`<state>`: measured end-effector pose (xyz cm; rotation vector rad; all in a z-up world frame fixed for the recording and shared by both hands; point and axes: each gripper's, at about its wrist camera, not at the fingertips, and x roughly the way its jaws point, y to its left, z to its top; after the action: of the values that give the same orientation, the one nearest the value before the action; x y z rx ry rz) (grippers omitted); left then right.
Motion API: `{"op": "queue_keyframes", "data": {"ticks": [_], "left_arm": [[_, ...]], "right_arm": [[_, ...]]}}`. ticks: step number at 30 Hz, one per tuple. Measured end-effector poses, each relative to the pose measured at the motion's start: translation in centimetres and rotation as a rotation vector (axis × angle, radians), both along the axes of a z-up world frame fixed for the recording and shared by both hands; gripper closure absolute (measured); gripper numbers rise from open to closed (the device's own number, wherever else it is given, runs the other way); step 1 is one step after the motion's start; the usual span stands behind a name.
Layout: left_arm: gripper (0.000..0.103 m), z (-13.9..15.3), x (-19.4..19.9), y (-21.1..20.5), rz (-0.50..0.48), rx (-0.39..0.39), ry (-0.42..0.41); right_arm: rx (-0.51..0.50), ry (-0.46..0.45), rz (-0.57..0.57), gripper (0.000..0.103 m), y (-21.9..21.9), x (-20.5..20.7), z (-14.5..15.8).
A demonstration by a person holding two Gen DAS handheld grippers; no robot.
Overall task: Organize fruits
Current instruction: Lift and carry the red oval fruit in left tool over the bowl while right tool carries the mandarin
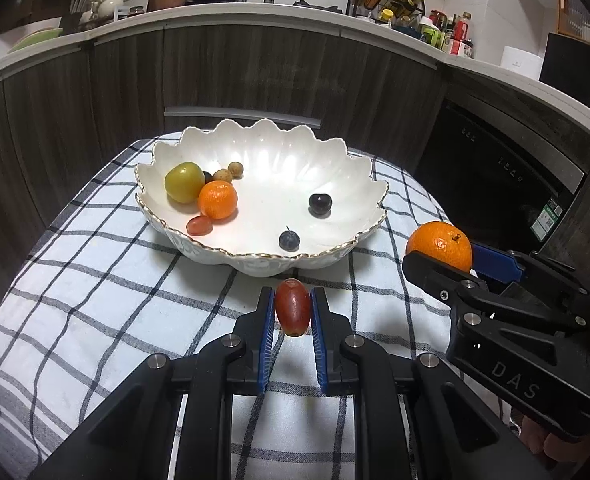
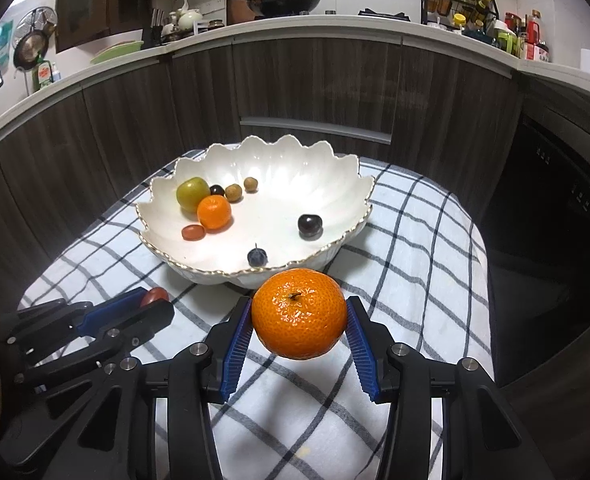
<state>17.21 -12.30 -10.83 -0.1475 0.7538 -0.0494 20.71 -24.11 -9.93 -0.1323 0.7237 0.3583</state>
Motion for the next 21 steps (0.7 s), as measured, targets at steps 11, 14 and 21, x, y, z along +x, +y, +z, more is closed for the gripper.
{"op": "queue_keyframes", "data": {"ticks": [11,14,21], "left_arm": [[0.084,2.1,1.0,1.8,0.012,-0.016,-0.046],[0.084,2.9,1.6,2.5,0.013,-0.018,-0.055],[0.084,3.6,3.7,3.6,-0.003,-0.019,-0.037]], "right_arm": [[0.007,-0.026,0.0,0.055,1.0,0.7,1.7],[0.009,-0.036,0.007,0.055,1.5,1.1,2.3],[0.012,-0.051,0.01,0.055,2.8,2.3,3.3]]}}
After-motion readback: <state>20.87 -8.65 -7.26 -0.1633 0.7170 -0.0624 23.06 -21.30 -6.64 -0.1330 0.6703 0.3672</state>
